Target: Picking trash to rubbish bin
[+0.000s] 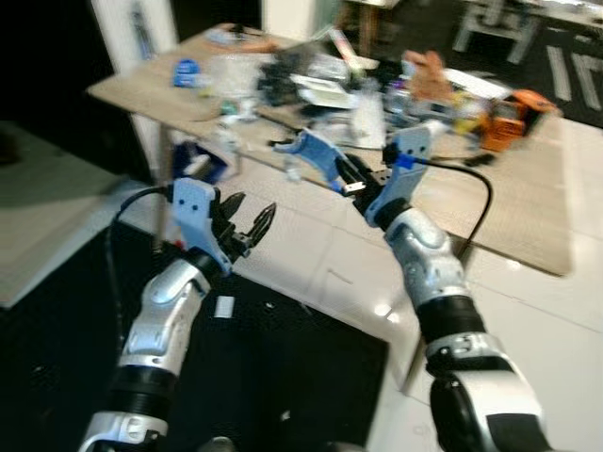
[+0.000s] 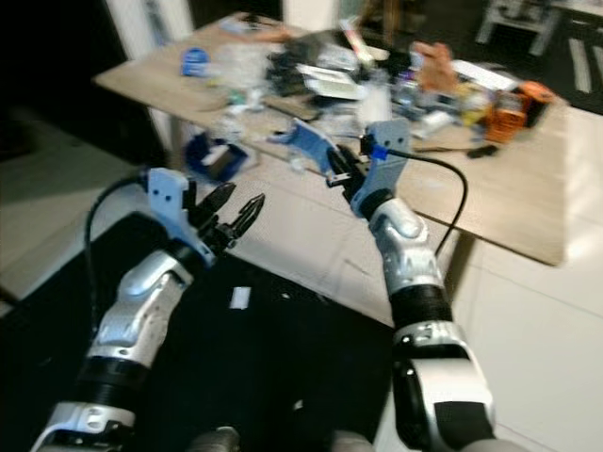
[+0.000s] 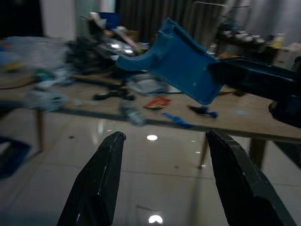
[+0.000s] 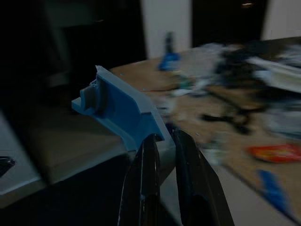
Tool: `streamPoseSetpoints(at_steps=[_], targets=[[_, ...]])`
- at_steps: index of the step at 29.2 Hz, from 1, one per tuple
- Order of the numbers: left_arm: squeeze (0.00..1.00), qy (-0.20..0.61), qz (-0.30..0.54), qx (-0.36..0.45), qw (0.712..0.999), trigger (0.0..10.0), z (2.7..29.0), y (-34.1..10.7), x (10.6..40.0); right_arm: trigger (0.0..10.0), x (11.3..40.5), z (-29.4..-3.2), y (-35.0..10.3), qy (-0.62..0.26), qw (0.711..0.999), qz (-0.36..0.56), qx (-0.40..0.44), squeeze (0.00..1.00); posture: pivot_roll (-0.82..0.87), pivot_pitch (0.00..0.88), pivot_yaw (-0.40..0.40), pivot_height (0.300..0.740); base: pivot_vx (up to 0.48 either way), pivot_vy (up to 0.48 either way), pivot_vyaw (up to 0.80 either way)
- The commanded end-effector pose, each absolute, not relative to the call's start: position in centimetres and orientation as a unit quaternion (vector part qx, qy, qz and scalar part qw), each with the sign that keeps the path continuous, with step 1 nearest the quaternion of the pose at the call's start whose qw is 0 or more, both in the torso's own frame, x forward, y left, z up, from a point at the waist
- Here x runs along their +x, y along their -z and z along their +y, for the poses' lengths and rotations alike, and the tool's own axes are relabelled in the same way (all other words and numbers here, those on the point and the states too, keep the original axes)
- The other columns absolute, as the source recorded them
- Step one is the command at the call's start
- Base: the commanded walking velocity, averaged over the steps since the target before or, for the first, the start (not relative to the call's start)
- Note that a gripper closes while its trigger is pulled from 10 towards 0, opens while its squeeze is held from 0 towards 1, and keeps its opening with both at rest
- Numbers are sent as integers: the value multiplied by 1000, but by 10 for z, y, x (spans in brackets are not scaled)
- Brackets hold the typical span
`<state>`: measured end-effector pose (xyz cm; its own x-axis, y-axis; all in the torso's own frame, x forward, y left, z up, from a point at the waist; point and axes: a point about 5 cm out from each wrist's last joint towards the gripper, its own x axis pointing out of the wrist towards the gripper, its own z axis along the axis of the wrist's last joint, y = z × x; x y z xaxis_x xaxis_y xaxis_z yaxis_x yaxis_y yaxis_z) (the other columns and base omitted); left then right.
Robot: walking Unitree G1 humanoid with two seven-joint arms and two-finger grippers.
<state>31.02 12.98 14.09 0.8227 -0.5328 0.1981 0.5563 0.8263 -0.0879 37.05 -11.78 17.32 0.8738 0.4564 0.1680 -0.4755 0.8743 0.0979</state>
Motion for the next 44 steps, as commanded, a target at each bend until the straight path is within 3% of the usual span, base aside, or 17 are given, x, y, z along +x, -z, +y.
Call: streamPoseSetpoints(at_steps=[1, 44], targets=[[0, 291, -77, -70, 951, 10000, 128, -139, 310, 10000, 371, -122, -175, -238, 967, -72, 63, 0, -62, 0, -37, 740, 0, 0, 800], [0, 296, -64, -81, 950, 10000, 128, -136, 311, 10000, 372, -121, -173, -241, 966, -66, 62, 0, -67, 0, -38, 740, 0, 0, 800]])
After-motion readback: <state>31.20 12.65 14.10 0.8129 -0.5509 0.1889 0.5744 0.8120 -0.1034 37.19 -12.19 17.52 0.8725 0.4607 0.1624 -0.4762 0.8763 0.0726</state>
